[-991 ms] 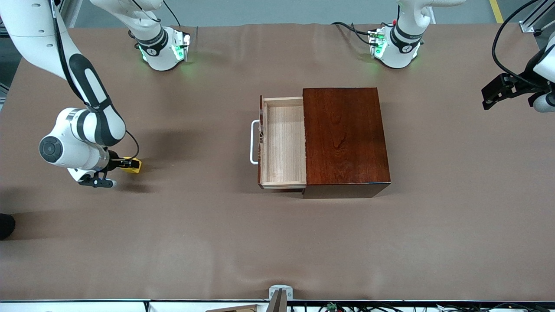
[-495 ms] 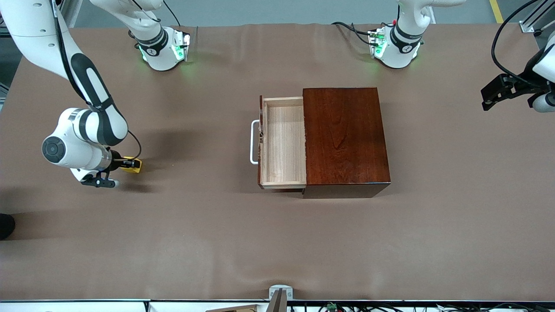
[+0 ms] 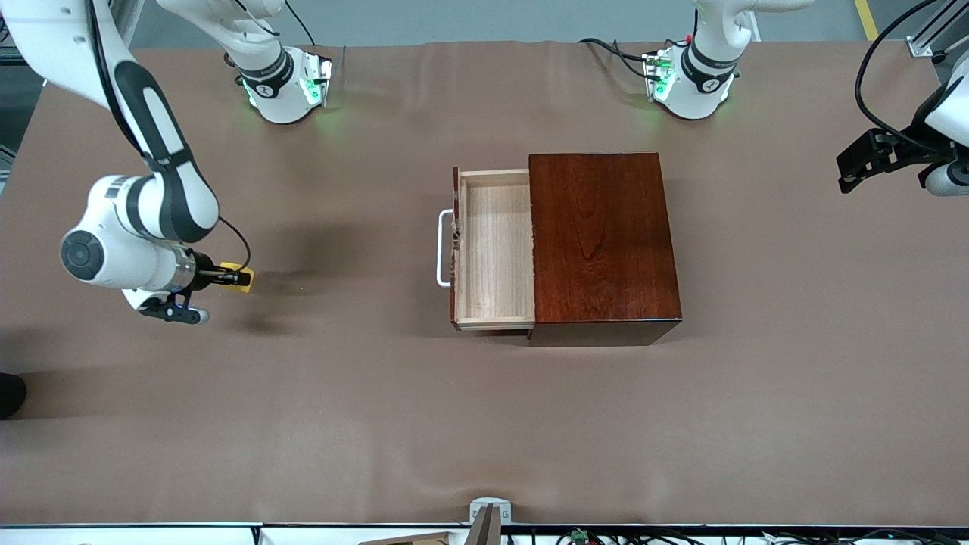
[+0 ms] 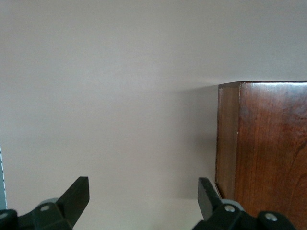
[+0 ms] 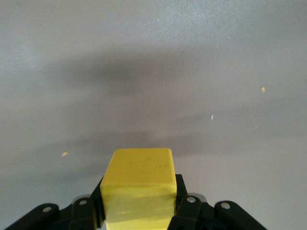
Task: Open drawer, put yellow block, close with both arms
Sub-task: 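Lift the yellow cube with the right gripper and carry it toward the drawer, then lower the cube into the drawer while the left gripper moves over the box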
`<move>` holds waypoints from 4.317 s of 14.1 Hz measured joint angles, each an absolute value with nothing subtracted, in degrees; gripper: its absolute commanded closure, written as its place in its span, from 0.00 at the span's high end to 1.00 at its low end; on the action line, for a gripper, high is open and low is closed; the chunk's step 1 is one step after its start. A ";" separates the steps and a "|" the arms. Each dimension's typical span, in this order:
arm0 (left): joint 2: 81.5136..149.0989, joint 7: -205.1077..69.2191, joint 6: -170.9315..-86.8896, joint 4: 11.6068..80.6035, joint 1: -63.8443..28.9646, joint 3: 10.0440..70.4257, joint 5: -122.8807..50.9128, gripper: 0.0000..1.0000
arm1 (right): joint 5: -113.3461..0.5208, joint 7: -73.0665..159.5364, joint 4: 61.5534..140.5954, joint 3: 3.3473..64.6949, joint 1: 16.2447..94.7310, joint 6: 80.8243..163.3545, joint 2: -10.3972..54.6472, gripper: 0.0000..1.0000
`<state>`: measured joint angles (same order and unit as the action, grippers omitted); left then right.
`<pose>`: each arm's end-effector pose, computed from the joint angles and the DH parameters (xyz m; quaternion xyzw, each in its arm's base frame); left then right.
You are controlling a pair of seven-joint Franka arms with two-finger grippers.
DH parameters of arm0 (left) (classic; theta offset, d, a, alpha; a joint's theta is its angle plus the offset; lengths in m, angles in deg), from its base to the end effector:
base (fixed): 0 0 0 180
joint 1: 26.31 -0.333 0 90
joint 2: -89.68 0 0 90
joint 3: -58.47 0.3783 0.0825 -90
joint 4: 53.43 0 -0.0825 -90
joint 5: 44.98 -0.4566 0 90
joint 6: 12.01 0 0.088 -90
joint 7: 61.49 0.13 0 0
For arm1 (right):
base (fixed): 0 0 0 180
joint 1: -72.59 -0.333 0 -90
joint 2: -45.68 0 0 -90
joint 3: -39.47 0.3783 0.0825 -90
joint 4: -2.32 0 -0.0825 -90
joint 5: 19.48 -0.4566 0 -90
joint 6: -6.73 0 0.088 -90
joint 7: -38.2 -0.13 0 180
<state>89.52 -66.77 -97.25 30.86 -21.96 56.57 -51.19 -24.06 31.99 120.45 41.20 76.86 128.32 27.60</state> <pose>0.6156 -0.0526 0.7128 -0.9985 0.0034 -0.0150 0.0527 0.6235 -0.0226 0.2468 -0.9861 0.1007 0.1282 0.0317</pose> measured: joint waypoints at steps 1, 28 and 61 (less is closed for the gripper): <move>89.52 -66.77 -97.25 30.87 -21.99 56.59 -51.19 1.00 | -24.37 30.88 119.63 41.66 76.69 125.71 28.96 0.10; 90.36 -66.77 -100.01 32.20 -22.12 56.81 -51.19 1.00 | -33.96 -42.49 109.68 44.20 51.19 107.05 42.44 0.00; 108.51 -95.07 -113.68 30.70 -6.91 45.90 -49.22 1.00 | -37.18 -75.86 96.28 44.08 32.41 132.73 15.15 0.31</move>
<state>108.51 -95.07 -113.68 30.70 -6.91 45.90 -49.22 -37.18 -75.86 96.28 44.08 32.41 132.73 15.15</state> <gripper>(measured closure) 0.000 0.441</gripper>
